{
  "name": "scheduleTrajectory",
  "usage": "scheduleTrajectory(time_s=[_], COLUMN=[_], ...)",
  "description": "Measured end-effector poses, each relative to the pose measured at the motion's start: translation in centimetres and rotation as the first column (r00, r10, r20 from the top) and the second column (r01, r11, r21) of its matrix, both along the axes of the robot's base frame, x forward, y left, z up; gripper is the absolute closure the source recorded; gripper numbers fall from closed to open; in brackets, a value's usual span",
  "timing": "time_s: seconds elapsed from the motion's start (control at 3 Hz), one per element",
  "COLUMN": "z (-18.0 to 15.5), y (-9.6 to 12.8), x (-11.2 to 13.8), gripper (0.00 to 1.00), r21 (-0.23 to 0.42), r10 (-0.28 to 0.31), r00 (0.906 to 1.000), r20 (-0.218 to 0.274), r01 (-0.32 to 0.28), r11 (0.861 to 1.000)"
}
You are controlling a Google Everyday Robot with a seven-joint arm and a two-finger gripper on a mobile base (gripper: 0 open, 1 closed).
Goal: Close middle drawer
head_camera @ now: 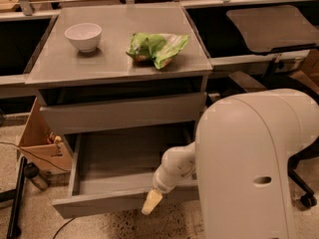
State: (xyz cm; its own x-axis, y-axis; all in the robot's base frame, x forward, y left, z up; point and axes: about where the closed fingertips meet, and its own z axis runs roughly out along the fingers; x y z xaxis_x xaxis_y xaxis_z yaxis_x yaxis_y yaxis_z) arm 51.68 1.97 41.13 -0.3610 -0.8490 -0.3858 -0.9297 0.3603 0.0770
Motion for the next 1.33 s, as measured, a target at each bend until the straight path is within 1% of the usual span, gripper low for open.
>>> scheduleTrajectory(time_s=[0.33,0.67,1.0,1.33], z=[0.2,3.7,6.0,7.3], y=[1.3,3.6,3.9,3.9], x=[-0.5,3.8,5.4,6.0], gripper=[0.0,0.0,0.0,0.0], r21=[0.053,0.227,0.307,0.347], r10=[-0.046,-0.132,-0.183,-0.213], r00=[0.9956,0.9482,0.9089,0.8809], r20=[0.081,0.289,0.375,0.423], r01=[0.042,0.066,0.064,0.06], r11=[0.998,0.972,0.949,0.936])
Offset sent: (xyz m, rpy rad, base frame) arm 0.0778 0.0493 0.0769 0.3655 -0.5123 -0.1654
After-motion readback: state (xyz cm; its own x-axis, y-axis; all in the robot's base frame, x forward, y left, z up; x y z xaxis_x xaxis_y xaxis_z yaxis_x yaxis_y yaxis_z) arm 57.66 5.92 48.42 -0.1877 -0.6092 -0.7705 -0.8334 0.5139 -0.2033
